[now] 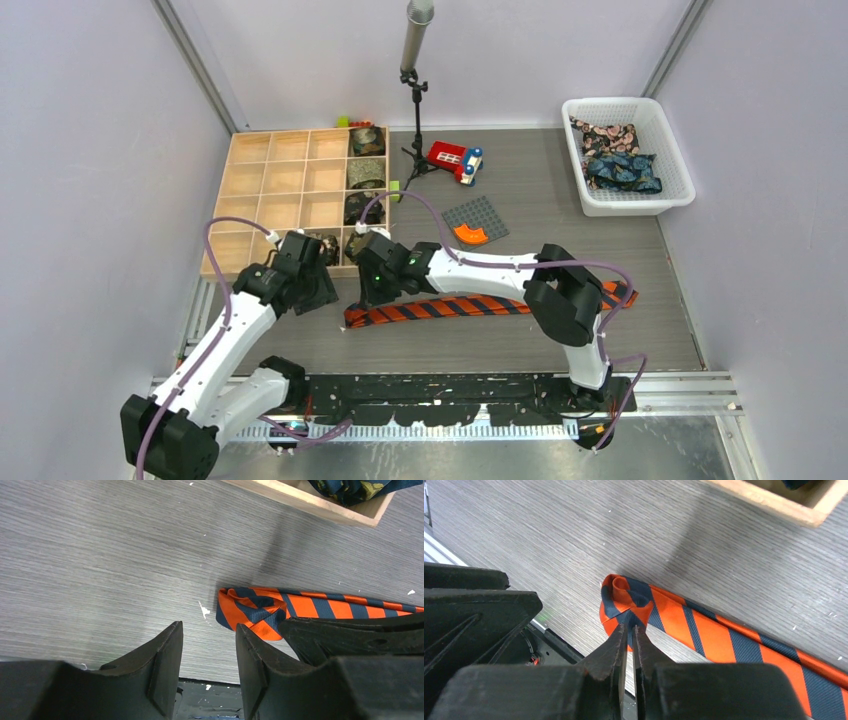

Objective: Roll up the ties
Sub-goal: Roll the tie at the center of the board.

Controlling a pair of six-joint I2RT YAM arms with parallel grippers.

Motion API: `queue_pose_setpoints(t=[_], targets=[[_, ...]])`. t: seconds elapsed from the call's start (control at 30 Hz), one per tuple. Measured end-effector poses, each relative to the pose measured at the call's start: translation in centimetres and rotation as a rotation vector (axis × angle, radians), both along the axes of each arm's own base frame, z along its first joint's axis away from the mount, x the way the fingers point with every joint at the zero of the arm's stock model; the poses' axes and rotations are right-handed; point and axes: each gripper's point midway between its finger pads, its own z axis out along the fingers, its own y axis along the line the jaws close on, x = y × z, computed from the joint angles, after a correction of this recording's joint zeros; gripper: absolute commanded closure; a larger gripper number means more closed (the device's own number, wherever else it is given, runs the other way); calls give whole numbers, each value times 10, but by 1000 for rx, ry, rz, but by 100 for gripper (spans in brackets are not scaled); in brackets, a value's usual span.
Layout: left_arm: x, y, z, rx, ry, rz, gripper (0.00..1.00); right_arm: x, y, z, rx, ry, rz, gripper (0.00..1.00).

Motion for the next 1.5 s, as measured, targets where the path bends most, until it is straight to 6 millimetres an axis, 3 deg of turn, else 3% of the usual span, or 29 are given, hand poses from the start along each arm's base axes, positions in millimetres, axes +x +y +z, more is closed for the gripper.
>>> queue_pose_setpoints(t=[0.27,0.5,0.77,0.9,1.27,1.5], targets=[[2,-11,-7,-60,-24,-28,55,2,-5,-12,-10,17,-5,86],[1,-18,-9,-104,-48,-51,56,1,-6,-17,-15,24,3,79],[-1,-35,-17,-185,-51,-113,65,3,-13,-25,-35,25,6,78],[-5,-40,-25,-210,-31,-135,66,4,-19,-31,-50,27,6,79],[-6,-37,-31,-204,-46,-112,58,3,-19,-47,-58,41,13,80],[-6,-41,-42,-232,-54,-119,64,1,-22,-55,-68,47,16,80]])
